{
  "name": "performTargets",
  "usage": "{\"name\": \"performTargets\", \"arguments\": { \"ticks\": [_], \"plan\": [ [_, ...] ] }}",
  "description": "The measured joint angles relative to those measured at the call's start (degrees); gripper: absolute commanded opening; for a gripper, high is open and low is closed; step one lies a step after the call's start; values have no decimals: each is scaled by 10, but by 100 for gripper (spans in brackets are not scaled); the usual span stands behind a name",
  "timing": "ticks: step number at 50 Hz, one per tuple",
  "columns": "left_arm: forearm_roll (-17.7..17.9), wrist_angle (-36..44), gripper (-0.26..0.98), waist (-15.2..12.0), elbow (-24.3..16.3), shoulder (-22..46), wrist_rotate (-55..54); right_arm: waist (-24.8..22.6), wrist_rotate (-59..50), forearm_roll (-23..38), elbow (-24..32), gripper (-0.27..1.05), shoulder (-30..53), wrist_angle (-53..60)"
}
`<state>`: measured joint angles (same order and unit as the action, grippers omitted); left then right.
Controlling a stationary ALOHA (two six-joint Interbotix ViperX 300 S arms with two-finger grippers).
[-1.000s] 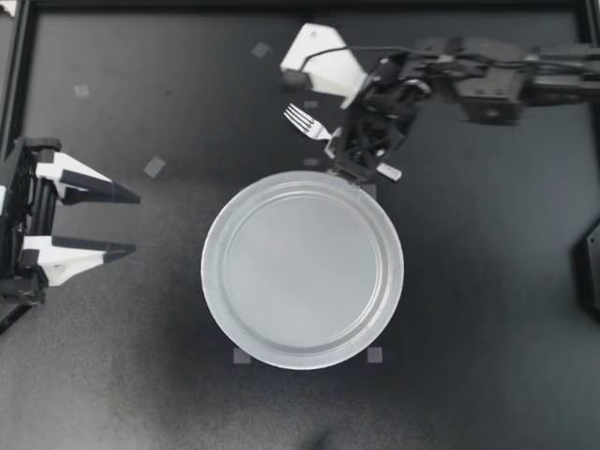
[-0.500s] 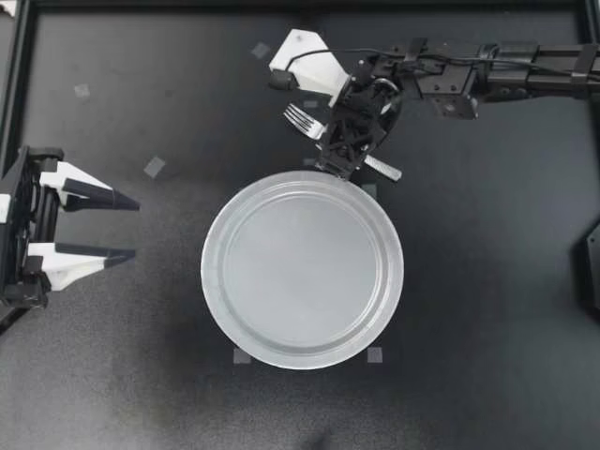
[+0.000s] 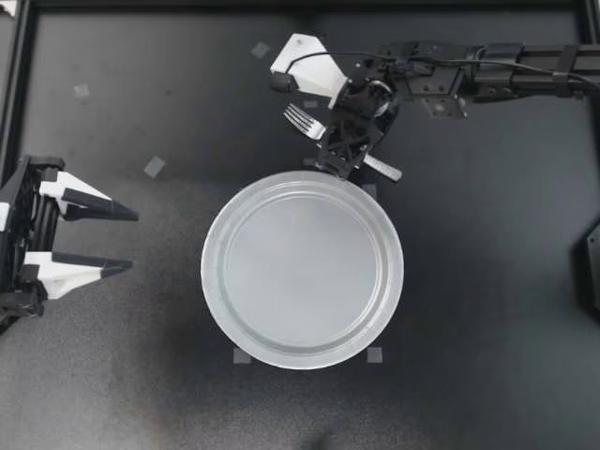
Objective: Pick up the fork and place it on the plate.
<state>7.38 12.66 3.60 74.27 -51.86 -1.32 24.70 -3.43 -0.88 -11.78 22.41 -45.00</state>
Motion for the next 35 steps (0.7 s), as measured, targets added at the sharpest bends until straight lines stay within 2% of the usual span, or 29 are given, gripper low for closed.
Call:
{"name": "performTargets", "arguments": {
  "ticks": [13,35],
  "plan": [
    [0,2,57,11,4,0,-4,12,0,1,11,46,10,2],
    [0,2,57,11,10,0,-5,13,2,1,13,17,17,1]
  ]
}}
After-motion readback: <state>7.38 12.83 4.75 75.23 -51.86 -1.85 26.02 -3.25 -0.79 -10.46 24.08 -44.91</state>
